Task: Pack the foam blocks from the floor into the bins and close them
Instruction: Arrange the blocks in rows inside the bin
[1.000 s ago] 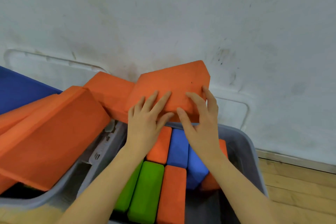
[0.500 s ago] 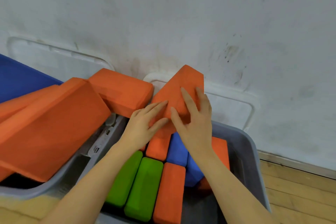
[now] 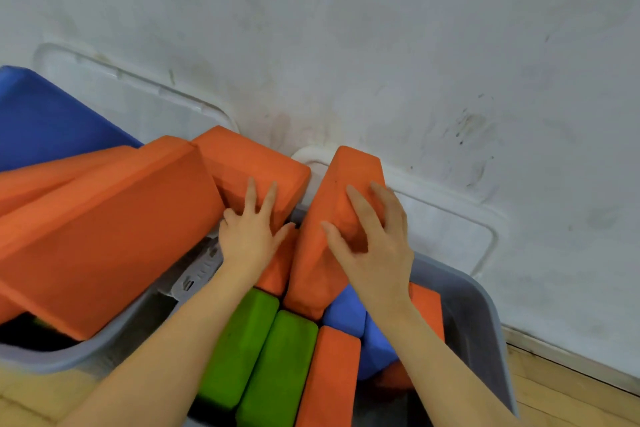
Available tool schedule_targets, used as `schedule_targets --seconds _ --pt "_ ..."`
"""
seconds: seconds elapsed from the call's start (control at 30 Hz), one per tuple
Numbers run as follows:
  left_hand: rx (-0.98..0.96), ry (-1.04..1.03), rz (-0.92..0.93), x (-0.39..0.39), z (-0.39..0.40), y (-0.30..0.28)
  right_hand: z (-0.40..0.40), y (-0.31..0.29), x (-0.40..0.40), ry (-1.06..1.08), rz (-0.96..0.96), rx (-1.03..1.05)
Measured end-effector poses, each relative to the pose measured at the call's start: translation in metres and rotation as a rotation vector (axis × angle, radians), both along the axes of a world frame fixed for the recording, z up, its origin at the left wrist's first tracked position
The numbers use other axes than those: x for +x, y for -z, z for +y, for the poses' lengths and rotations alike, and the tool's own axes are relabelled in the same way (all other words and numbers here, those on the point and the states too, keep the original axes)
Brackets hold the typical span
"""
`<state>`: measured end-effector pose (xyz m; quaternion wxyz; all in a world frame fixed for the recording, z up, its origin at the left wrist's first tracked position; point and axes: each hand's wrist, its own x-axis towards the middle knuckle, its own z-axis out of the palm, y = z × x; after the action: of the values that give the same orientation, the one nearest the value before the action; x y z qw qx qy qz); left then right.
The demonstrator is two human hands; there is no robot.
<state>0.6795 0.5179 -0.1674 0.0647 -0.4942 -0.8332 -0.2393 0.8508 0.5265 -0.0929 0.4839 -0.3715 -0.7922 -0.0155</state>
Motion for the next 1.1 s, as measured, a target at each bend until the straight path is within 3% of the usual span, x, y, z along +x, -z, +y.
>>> schedule_targets --seconds 0.13,0.33,0.53,0.7,0.87,1.03,1.1 --pt "-0.003 0.103 0.258 -0.021 0.01 0.01 0.007 0.003 -0.008 -0.009 0.001 0.0" --pt "0.042 0.235 0.3 -0.037 0.012 0.006 0.01 0.003 -0.015 -0.013 0.018 -0.008" --pt "0.283 0.186 0.032 -0.033 0.001 -0.03 0.003 -0.001 -0.005 0.0 0.01 -0.138" --pt "0.452 0.288 -0.262 -0.006 -0.021 -0.082 -0.01 -0.018 0.004 0.044 -0.062 -0.33" --pt "0.534 0.317 -0.499 0.036 -0.058 -0.128 -0.036 -0.039 0.03 0.124 0.042 -0.207" --pt "0.49 0.411 -0.6 0.112 -0.088 -0.138 -0.064 -0.057 0.072 0.146 0.115 -0.18" --pt "0.526 0.415 -0.724 0.124 -0.094 -0.137 -0.076 -0.06 0.089 0.209 0.087 -0.17"
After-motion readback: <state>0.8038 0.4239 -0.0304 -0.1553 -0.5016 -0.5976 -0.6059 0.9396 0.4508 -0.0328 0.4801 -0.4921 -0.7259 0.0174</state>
